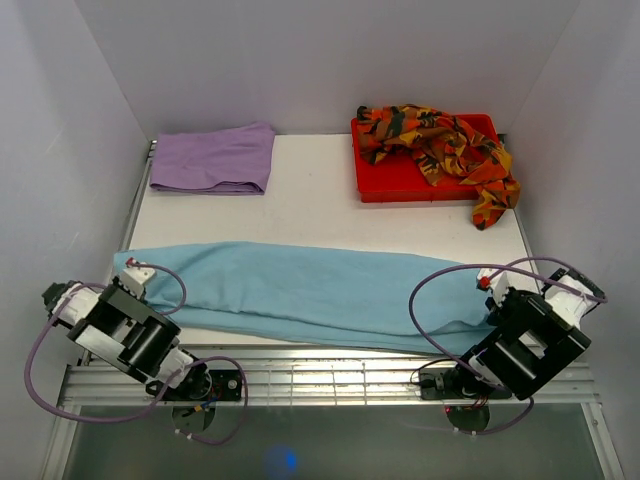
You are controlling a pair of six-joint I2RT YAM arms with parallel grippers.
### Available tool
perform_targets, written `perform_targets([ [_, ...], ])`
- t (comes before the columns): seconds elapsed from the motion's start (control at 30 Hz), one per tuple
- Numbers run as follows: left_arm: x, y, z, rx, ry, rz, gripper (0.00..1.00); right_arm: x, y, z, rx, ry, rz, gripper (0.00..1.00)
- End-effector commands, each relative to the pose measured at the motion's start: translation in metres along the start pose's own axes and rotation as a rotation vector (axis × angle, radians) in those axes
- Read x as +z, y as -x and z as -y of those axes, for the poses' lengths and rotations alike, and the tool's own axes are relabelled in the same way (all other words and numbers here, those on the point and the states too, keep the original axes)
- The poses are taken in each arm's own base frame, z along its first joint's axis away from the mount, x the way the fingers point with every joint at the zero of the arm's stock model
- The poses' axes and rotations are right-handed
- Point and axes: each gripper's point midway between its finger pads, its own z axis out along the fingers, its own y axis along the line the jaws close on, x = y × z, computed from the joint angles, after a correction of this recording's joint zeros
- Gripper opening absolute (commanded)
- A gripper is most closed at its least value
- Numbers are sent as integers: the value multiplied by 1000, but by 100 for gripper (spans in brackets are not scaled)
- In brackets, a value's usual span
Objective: Fold and stack the trousers
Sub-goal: Fold the trousers
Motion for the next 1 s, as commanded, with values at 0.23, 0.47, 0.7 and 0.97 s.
perform_targets([
  [0.23, 18, -48, 10, -10, -51, -96, 0, -7, -26, 47, -195, -80, -93, 8],
  [0.47, -13, 6, -70, -77, 61, 41, 0, -54, 17, 82, -183, -151, -4, 8],
  [0.7, -55, 15, -111, -81, 94, 48, 0, -81, 9, 70, -206, -135, -49, 8],
  [0.97, -30, -45, -49, -76, -38, -69, 0, -24, -40, 10, -284, -13, -151, 8],
])
